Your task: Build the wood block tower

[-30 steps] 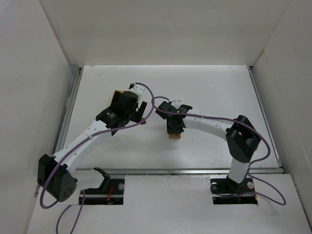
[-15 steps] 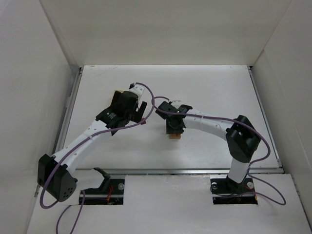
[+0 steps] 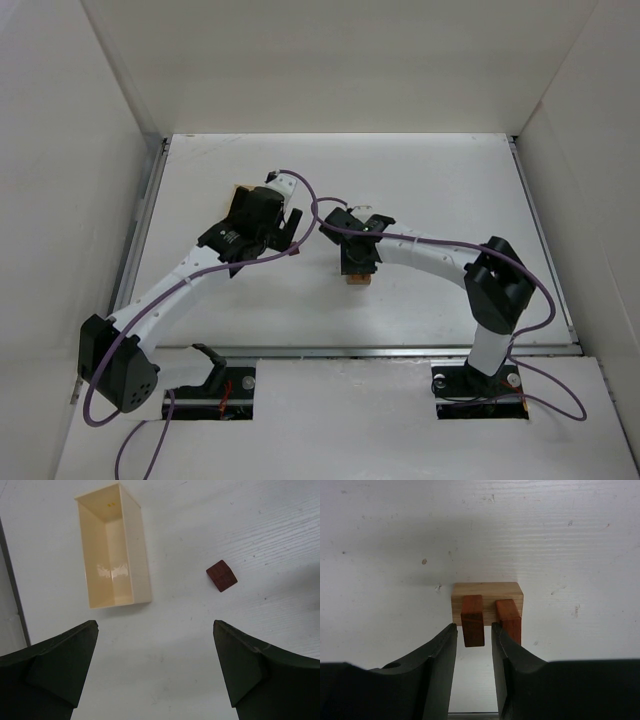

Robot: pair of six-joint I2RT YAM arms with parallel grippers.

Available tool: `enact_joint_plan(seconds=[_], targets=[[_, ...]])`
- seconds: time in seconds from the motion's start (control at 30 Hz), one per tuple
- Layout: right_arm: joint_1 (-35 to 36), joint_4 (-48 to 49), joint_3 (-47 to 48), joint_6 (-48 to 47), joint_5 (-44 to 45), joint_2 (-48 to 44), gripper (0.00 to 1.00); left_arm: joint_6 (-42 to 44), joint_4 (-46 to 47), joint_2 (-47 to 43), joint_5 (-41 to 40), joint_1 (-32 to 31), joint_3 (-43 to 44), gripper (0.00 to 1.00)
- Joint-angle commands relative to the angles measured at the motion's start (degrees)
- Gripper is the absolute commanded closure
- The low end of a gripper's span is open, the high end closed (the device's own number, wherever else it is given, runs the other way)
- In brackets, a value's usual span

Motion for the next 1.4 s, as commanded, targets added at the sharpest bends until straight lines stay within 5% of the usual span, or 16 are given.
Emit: enact_joint_plan(seconds=[0.0,0.57,0.7,0.83,1.37], targets=[[-0.36,0.47,2.37,0.43,0.10,-3.55,0.61,-0.30,0.68,0.09,0.11,0.27,-0.38,0.01],[-1.06,-3.13,4.13,0.96,3.17,-9.43,0.61,0.23,1.21,0.09,0.64,0.27,-0.91,0.01],[-4.40,-3.13,1.68,0.96,3.70,-12.86,0.61,1.28,1.21,0.09,4.49,0.27,-1.44,0.01],[-8.17,-3.13,0.45,-1.84,3.17,-14.71,0.61,2.96,0.68,1.93,8.46,0.27,-1.44,0.11],[-11.26,6.35,-13.26,-2.38,-4.82,-15.77,0.62,7.43,5.51,10.11,4.42,0.79,-4.15,0.17]])
